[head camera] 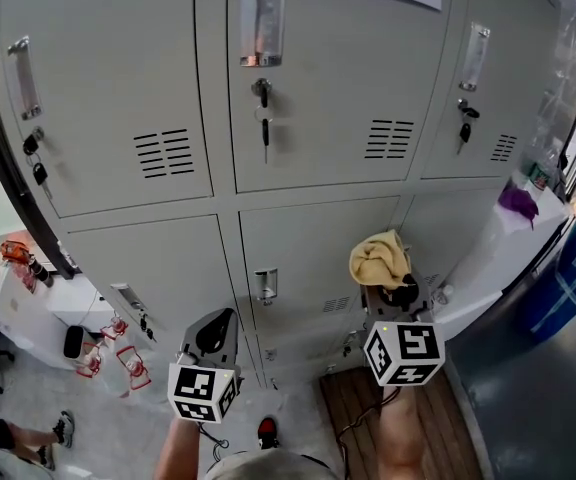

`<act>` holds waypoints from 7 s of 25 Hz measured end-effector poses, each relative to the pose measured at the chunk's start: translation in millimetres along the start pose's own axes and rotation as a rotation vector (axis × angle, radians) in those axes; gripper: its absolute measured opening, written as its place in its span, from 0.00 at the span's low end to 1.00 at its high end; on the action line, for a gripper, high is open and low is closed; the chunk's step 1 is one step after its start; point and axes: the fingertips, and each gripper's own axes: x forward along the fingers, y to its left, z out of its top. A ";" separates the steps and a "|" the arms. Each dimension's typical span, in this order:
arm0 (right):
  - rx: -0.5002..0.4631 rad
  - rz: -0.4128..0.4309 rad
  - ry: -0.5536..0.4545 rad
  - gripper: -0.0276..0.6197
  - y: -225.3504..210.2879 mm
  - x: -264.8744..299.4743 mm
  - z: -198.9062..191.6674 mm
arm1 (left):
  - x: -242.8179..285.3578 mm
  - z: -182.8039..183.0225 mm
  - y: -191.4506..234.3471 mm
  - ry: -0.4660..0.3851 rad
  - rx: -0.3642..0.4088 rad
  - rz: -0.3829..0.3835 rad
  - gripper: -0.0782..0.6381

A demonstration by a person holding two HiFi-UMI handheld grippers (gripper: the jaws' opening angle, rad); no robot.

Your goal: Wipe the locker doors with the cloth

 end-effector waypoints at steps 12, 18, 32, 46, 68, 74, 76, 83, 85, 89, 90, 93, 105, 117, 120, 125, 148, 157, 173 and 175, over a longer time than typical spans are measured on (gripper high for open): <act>0.047 0.221 0.041 0.32 99.7 0.1 -36.1 | -14.1 -3.9 9.7 0.005 0.003 0.048 0.14; 0.046 0.325 0.040 0.32 149.8 13.1 -36.7 | -21.4 -5.5 21.2 0.007 0.000 0.084 0.14; 0.024 0.379 0.066 0.32 185.0 48.3 -45.3 | -30.4 -4.9 45.9 0.005 0.000 0.141 0.14; 0.010 0.358 0.072 0.32 177.7 60.3 -49.4 | -23.7 -6.2 47.2 0.009 0.000 0.133 0.14; 0.005 0.266 0.096 0.32 138.1 59.7 -59.0 | -5.7 -5.2 36.9 0.002 -0.009 0.081 0.14; -0.001 0.229 0.109 0.32 123.9 58.9 -63.6 | 1.3 -5.3 30.0 0.002 -0.009 0.052 0.14; -0.002 0.208 0.116 0.32 115.0 58.6 -66.4 | 3.0 -5.4 28.4 0.003 -0.009 0.045 0.14; -0.006 0.112 0.132 0.32 74.3 57.5 -73.2 | 8.5 -6.6 23.2 0.004 -0.010 0.019 0.14; -0.013 0.091 0.136 0.32 63.7 57.3 -75.1 | 10.5 -6.3 20.1 0.004 -0.009 0.010 0.14; -0.031 0.052 0.143 0.32 44.1 55.8 -79.1 | 13.3 -6.0 14.1 0.005 -0.003 -0.009 0.14; -0.036 0.043 0.144 0.32 39.7 55.5 -80.1 | 13.8 -6.0 13.0 0.006 -0.001 -0.012 0.14; -0.041 0.019 0.152 0.32 26.6 54.3 -84.2 | 14.4 -6.2 11.0 0.008 0.003 -0.019 0.14; -0.045 -0.066 0.184 0.32 -19.1 49.6 -96.5 | 18.1 -5.7 5.8 0.009 0.006 -0.041 0.14; -0.031 -0.122 0.189 0.32 -48.7 46.7 -101.6 | 20.7 -6.4 2.0 0.011 0.014 -0.046 0.14; -0.026 -0.122 0.185 0.32 -48.9 46.5 -101.5 | 20.4 -5.2 1.0 0.010 0.017 -0.045 0.14; -0.018 -0.120 0.156 0.32 -44.3 41.0 -99.1 | 17.9 -5.1 1.0 0.010 0.015 -0.039 0.14; 0.029 0.217 0.157 0.32 108.8 19.0 -119.8 | -1.6 -19.9 14.4 0.034 -0.005 0.034 0.14; 0.014 0.294 0.176 0.32 147.5 38.6 -129.9 | -5.9 -22.3 27.3 0.036 -0.009 0.069 0.14; 0.017 0.301 0.196 0.32 152.6 52.6 -139.8 | 0.2 -23.8 29.3 0.042 -0.006 0.067 0.14; 0.018 0.302 0.197 0.32 152.2 52.6 -139.4 | 0.6 -23.9 29.3 0.043 -0.006 0.066 0.14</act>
